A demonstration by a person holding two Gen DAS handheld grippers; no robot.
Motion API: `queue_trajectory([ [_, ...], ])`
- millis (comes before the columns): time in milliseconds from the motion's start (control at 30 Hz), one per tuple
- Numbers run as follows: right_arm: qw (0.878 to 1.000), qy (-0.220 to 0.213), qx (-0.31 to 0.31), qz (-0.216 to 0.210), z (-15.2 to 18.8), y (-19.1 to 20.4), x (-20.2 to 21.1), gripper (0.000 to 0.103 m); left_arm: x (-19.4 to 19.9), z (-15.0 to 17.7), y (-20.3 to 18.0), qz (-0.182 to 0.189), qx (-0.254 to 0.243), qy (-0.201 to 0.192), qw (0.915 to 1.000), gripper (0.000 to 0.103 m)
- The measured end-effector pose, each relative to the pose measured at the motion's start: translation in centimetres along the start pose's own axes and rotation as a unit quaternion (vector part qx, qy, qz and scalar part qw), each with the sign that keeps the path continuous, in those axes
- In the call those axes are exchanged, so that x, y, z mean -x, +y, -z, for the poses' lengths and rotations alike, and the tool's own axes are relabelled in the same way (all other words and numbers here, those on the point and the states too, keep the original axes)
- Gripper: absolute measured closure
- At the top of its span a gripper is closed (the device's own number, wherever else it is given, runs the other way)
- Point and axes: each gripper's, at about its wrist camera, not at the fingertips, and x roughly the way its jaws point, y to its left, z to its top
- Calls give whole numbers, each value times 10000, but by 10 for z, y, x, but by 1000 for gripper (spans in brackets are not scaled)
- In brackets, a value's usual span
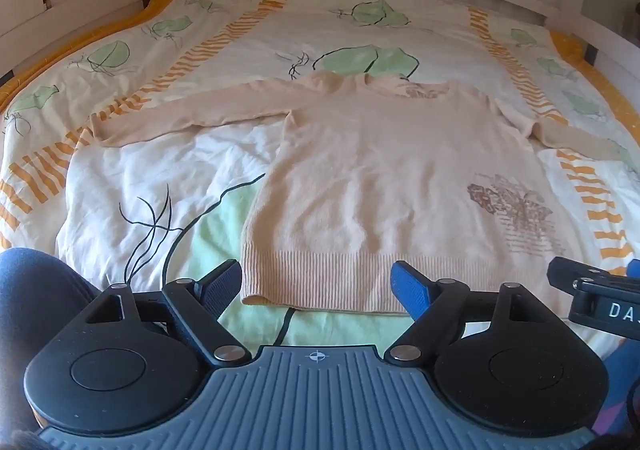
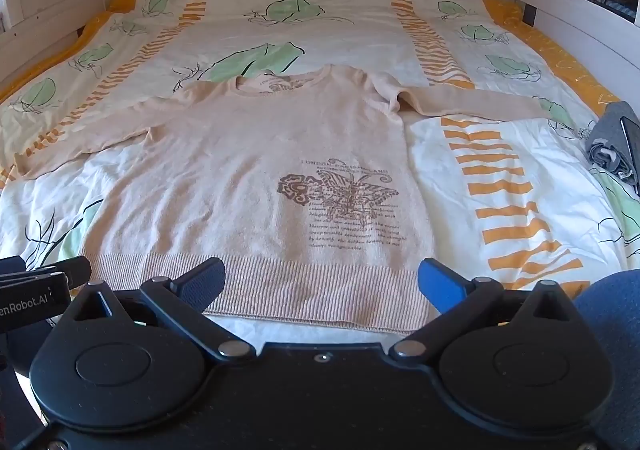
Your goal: Fold small clothes
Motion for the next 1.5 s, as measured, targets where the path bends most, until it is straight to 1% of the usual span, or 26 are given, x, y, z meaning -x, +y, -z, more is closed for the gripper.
queue_trajectory([
  [533,9999,123,-14,12,2,2,-5,1,-1,3,0,-4,17,21,10000,22],
  [867,9997,213,12,91,2,5,-9,1,-8,5,2,29,30,122,9999,22],
  [1200,9997,249,23,78,0,5,-12,1,-10,3,1,18,2,154,9999,22],
  [1500,9995,314,18,84,-3,5,-18,1,-18,1,-3,75,-66,262,9996,22],
])
